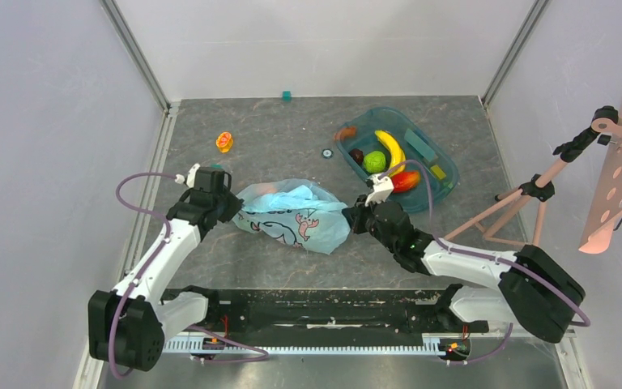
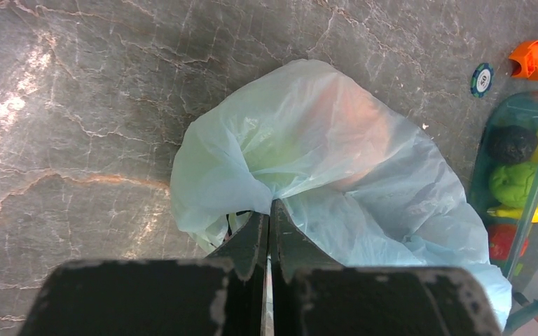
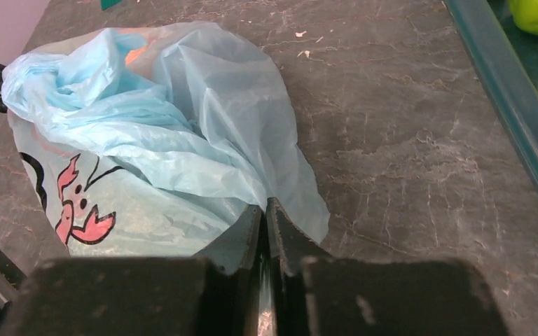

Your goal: Take the fake fruits out of the plastic bag

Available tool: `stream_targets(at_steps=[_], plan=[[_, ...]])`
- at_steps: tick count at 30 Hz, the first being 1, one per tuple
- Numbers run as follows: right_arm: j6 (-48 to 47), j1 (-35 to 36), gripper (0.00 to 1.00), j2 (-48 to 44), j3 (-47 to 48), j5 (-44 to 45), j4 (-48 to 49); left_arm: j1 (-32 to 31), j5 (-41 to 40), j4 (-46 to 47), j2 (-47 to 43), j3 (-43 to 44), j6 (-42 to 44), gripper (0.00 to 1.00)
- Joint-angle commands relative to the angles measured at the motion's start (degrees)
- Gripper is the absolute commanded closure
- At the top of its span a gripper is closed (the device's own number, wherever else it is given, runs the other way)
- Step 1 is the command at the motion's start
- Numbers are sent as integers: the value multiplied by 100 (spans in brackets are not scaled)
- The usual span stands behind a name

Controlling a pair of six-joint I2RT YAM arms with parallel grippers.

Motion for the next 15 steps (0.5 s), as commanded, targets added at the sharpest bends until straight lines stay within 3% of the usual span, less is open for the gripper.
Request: stream_targets(at_steps=[1,3,6,9,15], plan=[[-237,-86,82,-343,-224,36,413,103,-417,-40,-239,-73,372,98],[-969,-86,59,-396,-78,-530,422,103,-197,170,-268,-110,524,98],[-2010,-86,33,-401,348,-1301,20,103,76,344,-233,-71,677,98],[-2846,-86,24,-400,848,-2035,-471,103,277,384,-197,16,821,98],[-4018,86,21,-382,1388,-2648,-568,103,493,404,-220,120,965,98]])
